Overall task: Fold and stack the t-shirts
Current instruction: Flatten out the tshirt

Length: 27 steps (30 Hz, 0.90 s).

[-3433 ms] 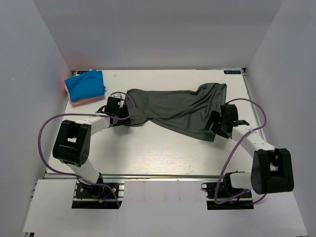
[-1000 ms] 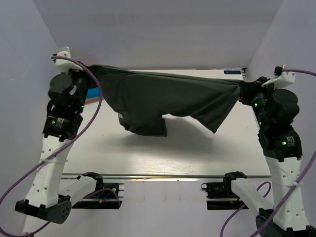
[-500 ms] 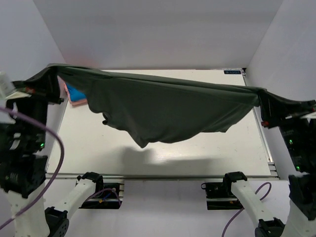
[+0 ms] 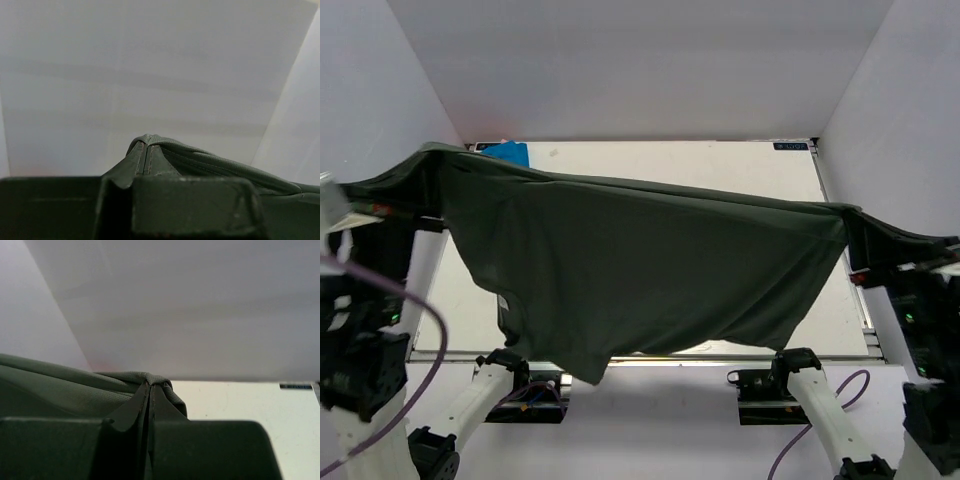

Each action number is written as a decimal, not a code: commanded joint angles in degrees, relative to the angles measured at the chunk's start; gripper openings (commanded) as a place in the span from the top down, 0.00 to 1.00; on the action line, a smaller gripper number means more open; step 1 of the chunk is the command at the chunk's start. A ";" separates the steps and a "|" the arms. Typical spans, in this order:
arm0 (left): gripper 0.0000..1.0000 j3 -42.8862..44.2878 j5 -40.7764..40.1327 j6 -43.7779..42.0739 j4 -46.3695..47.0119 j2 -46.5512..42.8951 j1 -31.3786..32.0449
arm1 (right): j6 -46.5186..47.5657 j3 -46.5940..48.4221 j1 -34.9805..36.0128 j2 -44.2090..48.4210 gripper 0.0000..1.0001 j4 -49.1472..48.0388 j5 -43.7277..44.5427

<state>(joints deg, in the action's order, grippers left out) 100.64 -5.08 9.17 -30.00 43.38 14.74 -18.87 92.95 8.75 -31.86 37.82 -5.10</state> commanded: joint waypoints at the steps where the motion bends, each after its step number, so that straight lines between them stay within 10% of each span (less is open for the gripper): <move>1: 1.00 -8.84 1.74 -0.47 4.40 2.06 -0.50 | -0.55 -7.41 -0.23 -1.19 1.00 -3.28 7.29; 15: 1.00 -39.11 5.70 2.26 31.74 32.09 -0.50 | -7.67 -47.41 -0.40 -25.06 1.00 -28.48 14.07; 27: 1.00 -16.28 4.20 1.03 32.28 72.09 -0.50 | -5.21 -30.64 -2.25 -63.20 1.00 -30.53 17.06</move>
<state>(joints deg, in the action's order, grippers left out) 78.96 -0.97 10.50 -0.36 115.15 14.46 -24.88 57.67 7.42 -91.92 10.98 10.41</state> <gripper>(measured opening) 0.026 0.011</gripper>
